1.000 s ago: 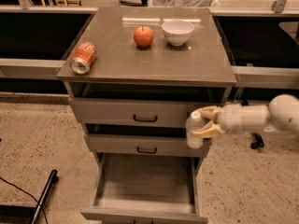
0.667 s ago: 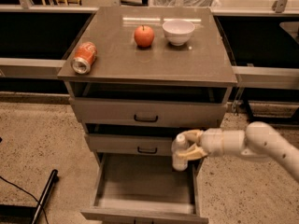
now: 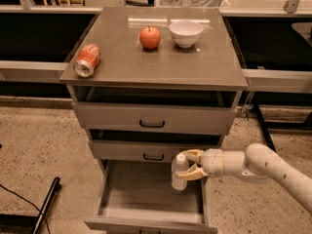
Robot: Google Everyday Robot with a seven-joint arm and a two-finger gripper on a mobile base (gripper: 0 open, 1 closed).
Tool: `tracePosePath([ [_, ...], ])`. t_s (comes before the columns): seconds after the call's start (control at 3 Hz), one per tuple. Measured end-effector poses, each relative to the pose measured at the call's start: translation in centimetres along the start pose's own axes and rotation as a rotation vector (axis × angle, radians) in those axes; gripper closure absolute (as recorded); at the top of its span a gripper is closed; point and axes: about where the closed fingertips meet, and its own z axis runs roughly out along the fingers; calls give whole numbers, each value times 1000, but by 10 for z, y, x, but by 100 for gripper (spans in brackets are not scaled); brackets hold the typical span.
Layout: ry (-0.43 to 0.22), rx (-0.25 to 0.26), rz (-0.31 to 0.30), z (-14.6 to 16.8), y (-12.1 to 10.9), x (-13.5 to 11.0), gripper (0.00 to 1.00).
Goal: Place blue plastic bottle into bottom drawer
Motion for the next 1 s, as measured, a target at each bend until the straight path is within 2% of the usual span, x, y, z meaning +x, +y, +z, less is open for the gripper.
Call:
tracePosePath([
  [0.33,-6,155,-37,-1,-16,23,100],
  [0.67,-59,317,-100,7,-42,72,100],
  [1.0,-87,293,-56,42,-41,130,100],
])
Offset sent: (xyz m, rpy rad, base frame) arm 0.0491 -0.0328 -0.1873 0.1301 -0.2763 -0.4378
